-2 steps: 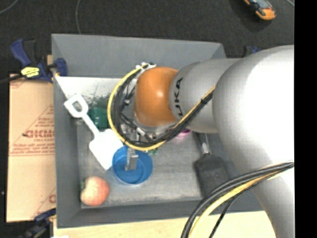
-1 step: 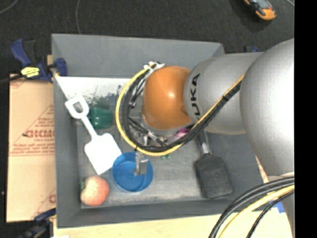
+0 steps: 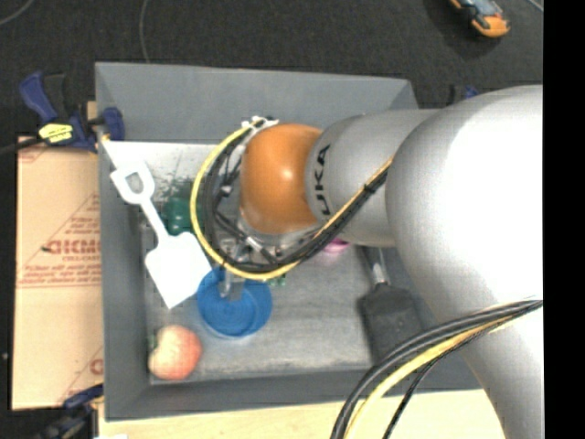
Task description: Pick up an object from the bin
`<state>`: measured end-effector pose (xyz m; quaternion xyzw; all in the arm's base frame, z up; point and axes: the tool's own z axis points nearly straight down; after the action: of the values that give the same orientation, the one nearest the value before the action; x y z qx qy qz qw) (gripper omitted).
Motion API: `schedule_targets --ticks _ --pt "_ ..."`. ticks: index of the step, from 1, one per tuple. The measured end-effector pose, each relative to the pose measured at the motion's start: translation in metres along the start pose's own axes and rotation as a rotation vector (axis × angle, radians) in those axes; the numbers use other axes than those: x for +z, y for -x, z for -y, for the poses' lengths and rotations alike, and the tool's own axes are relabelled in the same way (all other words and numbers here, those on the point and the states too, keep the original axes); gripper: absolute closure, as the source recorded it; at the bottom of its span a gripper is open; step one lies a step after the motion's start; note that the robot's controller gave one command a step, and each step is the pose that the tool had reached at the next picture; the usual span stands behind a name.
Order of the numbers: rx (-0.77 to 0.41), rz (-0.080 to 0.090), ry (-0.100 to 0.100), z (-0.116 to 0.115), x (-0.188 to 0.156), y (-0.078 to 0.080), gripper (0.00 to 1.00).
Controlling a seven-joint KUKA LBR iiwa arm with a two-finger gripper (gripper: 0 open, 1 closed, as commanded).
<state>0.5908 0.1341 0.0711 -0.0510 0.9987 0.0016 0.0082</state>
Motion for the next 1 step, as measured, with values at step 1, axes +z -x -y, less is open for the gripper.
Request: schedule_targets --ticks 1 --pt "0.0 0.0 0.0 0.0 0.0 0.0 1.0"
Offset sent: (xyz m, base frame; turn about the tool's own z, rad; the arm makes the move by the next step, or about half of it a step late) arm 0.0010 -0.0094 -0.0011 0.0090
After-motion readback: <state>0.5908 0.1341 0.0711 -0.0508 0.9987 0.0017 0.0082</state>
